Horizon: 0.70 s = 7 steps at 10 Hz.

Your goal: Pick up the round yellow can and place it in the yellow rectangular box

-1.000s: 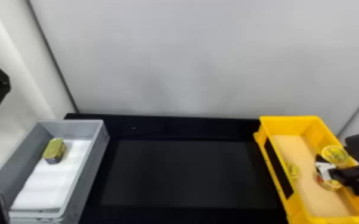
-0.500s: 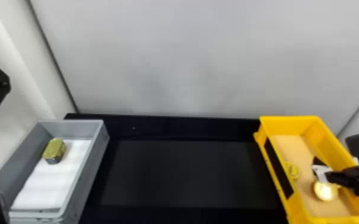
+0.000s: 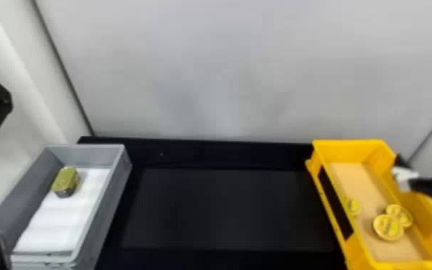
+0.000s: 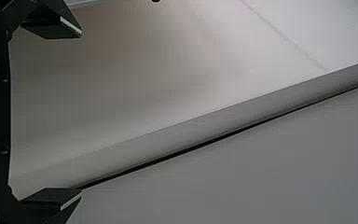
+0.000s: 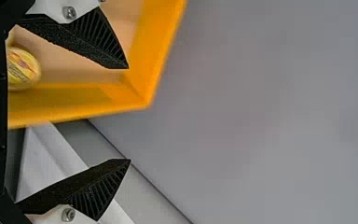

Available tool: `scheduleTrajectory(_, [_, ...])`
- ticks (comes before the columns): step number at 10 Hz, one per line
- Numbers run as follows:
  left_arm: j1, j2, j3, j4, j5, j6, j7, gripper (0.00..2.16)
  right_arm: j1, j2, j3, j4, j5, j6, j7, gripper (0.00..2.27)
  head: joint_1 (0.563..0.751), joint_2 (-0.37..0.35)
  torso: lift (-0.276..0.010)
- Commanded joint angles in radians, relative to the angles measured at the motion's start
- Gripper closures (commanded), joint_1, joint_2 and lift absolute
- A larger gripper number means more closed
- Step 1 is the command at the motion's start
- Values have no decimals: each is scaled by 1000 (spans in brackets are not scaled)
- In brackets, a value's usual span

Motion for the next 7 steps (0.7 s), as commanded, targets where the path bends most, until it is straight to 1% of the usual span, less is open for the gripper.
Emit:
scheduleTrajectory(1, [2,-3,3,-3,0,0,4,84,-9,-6,-100,-82,-126,-166,-100,78,694,14,-56])
scheduleTrajectory(2, [5,-3,5,-8,0,0,7,84,-19,-11,-124,-129,-131,-192,-152,78,694,14,-56])
scheduleTrajectory(3, [10,-3,13,-14,0,3,11,84,-44,-14,-150,-174,-131,-213,-183,78,694,14,-56])
scheduleTrajectory(5, [16,-3,23,-29,-2,5,19,84,-90,-24,-196,-240,-108,-232,-188,78,694,14,-56])
scheduleTrajectory(7, [24,-3,33,-41,-3,8,24,84,-114,-34,-235,-278,-99,-242,-194,78,694,14,-56])
